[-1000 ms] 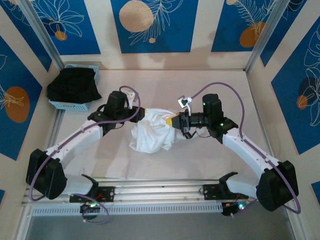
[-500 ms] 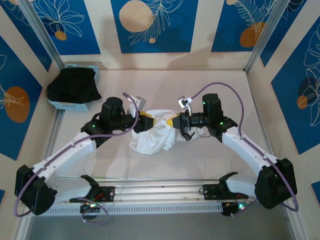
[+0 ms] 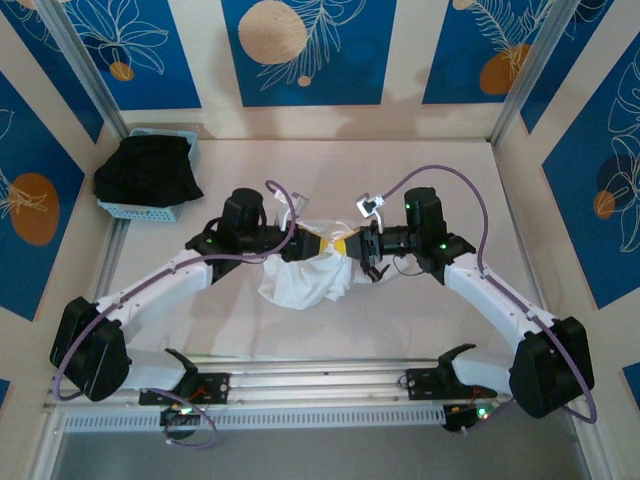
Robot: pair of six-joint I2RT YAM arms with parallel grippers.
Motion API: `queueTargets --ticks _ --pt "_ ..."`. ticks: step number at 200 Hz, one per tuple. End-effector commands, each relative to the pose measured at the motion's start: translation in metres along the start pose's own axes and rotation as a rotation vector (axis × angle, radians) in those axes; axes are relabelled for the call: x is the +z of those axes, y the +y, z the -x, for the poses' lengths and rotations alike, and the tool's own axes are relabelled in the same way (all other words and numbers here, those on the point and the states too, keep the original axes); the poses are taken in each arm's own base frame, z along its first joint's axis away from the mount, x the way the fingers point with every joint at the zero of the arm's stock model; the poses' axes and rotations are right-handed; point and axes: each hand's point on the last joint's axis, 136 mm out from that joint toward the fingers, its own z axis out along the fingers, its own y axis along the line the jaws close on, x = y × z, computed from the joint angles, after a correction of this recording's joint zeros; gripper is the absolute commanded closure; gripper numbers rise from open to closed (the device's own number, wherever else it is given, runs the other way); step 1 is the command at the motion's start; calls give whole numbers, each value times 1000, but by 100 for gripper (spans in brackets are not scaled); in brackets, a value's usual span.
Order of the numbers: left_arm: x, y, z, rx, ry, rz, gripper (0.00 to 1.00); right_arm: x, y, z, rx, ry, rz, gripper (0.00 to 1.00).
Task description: Fold the inside-out t-shirt
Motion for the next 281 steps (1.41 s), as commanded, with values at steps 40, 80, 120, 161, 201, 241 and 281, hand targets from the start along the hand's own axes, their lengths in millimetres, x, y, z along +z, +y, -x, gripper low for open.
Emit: queueTargets --ticks 40,80,120,161,201,241,281 --pt "2 -14 9 28 -15 -66 73 -4 7 8 -37 -12 9 100" --pt "2 -10 5 32 -4 -42 71 -5 9 9 -40 -16 10 100" --pt "5 -9 1 29 9 -43 70 -6 11 11 -46 -21 6 100" --pt "6 -12 0 33 15 -52 75 -7 12 11 -47 -24 4 100" --pt "4 -16 2 39 6 -61 96 -8 13 12 -45 -30 -3 100" --pt "-7 -30 14 46 -62 -85 100 -9 5 14 -24 -35 -57 92" --pt "-27 -50 38 74 -161 -63 100 -14 -9 16 -9 -29 -158 72"
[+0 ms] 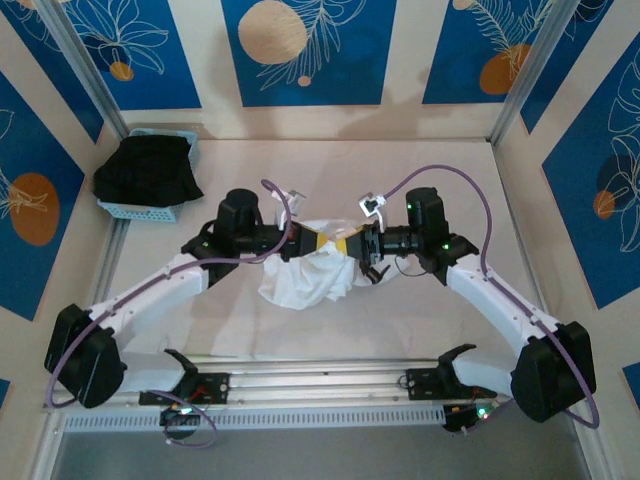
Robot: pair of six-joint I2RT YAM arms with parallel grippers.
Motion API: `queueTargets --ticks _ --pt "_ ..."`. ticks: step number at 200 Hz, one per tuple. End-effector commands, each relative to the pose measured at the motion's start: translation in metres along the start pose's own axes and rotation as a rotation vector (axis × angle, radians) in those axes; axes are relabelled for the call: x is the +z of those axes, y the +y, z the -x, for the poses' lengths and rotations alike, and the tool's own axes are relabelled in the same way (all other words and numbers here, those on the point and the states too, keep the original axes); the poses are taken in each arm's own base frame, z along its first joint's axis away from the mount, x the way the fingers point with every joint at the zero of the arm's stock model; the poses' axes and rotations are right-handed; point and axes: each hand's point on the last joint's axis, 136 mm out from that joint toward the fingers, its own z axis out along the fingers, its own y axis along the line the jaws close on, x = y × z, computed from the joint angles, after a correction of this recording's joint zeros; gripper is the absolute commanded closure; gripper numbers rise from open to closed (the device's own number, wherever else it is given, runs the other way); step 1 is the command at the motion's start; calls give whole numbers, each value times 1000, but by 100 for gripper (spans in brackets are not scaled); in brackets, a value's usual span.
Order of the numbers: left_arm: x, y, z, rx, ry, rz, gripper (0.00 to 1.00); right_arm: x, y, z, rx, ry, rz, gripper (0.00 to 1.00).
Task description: Fold the inside-out t-shirt
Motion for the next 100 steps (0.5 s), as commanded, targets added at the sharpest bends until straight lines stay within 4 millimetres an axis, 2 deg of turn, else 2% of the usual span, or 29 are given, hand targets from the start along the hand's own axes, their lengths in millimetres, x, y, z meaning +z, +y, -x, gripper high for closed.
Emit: queueTargets --ticks 1,22,35,46,57,74,100 --pt "-14 -25 27 57 -101 -11 100 -9 -1 14 -20 -21 -67 72" --pt "-20 -33 39 89 -141 35 100 -16 -20 19 47 -22 -201 65" --pt "-20 -38 44 112 -157 69 100 -28 -39 21 124 -7 -354 60" --pt "-18 -43 46 133 -164 94 100 -38 -43 21 134 -6 -438 58" --pt "-16 -46 46 152 -167 114 100 -44 -39 18 99 -19 -473 55" --pt "-10 -51 44 171 -167 126 100 -52 -16 16 -1 -70 -466 51" --pt "1 -60 40 186 -152 106 100 -43 22 3 -130 -108 -323 43"
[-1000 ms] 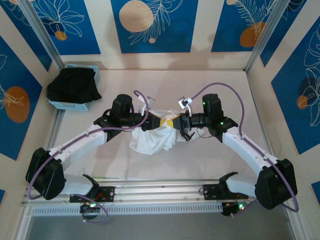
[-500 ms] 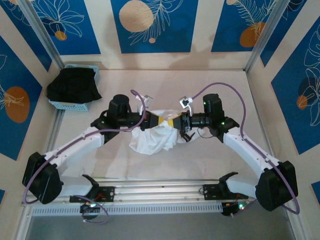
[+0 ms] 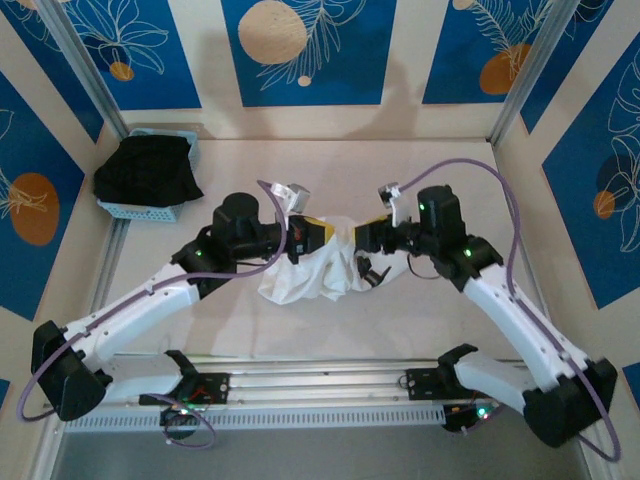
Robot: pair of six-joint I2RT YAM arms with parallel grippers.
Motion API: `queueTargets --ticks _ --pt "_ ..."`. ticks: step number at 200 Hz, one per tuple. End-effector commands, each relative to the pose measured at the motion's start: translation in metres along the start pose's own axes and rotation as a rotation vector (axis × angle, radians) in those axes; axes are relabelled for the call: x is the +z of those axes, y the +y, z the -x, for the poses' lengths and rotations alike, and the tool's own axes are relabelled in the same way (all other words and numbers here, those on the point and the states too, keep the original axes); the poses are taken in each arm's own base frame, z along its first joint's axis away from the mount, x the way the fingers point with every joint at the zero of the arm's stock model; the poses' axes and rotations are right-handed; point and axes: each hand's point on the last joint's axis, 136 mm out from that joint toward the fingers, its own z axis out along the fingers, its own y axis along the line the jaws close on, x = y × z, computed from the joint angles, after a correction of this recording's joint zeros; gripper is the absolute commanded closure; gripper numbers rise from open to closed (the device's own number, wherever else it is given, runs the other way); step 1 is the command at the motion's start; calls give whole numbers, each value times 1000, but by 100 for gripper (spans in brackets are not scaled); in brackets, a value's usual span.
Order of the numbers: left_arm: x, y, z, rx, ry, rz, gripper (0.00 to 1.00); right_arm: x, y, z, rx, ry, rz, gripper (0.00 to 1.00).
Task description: Fold the inside-out t-shirt
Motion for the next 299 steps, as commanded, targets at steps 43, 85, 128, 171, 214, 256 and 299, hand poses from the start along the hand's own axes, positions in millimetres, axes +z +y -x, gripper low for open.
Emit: queueTargets --ticks 43,85,128,171,214,256,299 --pt "18 -26 7 56 -14 -44 100 10 37 -25 -119 -98 133 32" --pt "18 -34 -12 42 11 -123 100 17 -2 -32 -50 -88 -42 83" --pt "9 52 -55 -44 83 210 54 24 -39 -115 204 150 -164 97" --pt "10 151 -96 -105 264 524 43 20 -52 -160 328 190 -197 97" --pt "46 189 -123 -67 427 578 39 25 -54 -161 318 188 -192 96" --pt "70 193 -109 -89 411 508 89 20 -47 -135 215 121 -171 96" --pt "9 141 -10 -73 156 327 100 0 -10 -105 -9 30 -20 97"
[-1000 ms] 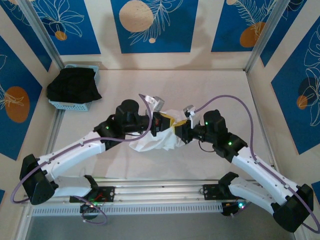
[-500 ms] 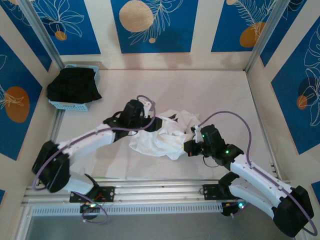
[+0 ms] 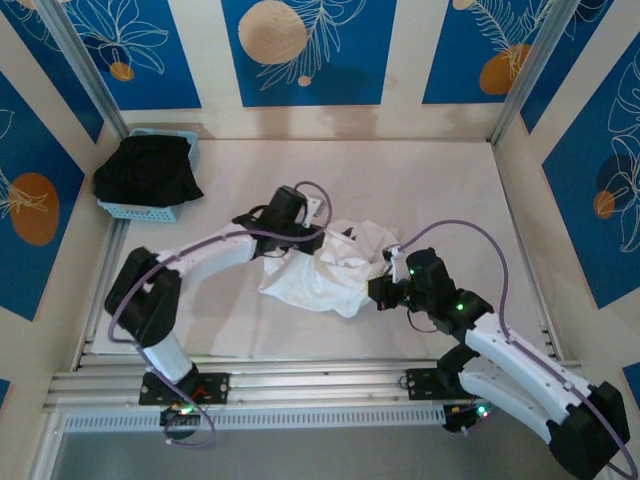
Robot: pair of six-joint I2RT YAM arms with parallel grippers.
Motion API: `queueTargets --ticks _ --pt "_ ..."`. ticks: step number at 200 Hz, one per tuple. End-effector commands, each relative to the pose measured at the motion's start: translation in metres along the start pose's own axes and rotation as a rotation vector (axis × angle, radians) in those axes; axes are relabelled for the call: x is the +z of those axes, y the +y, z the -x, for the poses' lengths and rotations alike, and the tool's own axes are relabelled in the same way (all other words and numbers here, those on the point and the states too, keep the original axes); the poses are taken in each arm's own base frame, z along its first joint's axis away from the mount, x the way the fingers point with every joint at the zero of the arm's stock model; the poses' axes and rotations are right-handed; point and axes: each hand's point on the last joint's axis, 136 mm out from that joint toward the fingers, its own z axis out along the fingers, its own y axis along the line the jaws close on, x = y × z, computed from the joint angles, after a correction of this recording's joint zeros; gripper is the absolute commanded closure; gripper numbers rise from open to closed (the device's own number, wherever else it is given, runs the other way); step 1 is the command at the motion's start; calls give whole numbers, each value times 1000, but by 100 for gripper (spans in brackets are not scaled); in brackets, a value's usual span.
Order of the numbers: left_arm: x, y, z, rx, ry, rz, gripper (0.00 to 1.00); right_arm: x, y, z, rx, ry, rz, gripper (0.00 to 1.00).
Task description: Fold the inside-out t-shirt
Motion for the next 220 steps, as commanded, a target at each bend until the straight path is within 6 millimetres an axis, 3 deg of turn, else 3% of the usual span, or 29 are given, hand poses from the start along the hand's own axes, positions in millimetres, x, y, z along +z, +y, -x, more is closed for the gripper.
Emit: queueTargets --ticks 1,18,32,49,64,79,98,121,146,166,199,210,220 --pt "-89 -26 57 24 -220 -165 100 -22 36 25 -179 -93 134 97" --pt "-139 -42 73 14 -351 -279 100 -27 58 26 -252 -130 248 97" --pt "-169 -59 78 42 -410 -364 100 -26 72 21 -307 -147 329 96" --pt "-192 -73 79 74 -446 -423 100 -16 77 12 -337 -125 370 92" --pt "-202 -81 80 83 -456 -456 100 -7 77 5 -341 -71 360 82" --pt "-203 -86 78 84 -439 -486 100 -5 72 9 -354 -48 288 69" --pt "-199 -87 73 78 -411 -507 100 -18 73 32 -381 -118 218 55" --pt "-193 -85 67 68 -388 -502 100 -31 84 53 -427 -176 197 46" --pt "-191 -85 65 65 -381 -499 100 -23 105 70 -453 -195 227 41" --pt "-189 -85 64 64 -377 -498 100 -8 120 83 -452 -201 254 40" --pt "-185 -89 63 67 -364 -511 100 22 121 105 -457 -204 200 42" --pt "-185 -89 63 66 -363 -511 100 29 124 109 -452 -195 209 50" --pt "-185 -88 63 64 -365 -505 100 33 126 111 -444 -188 219 64"
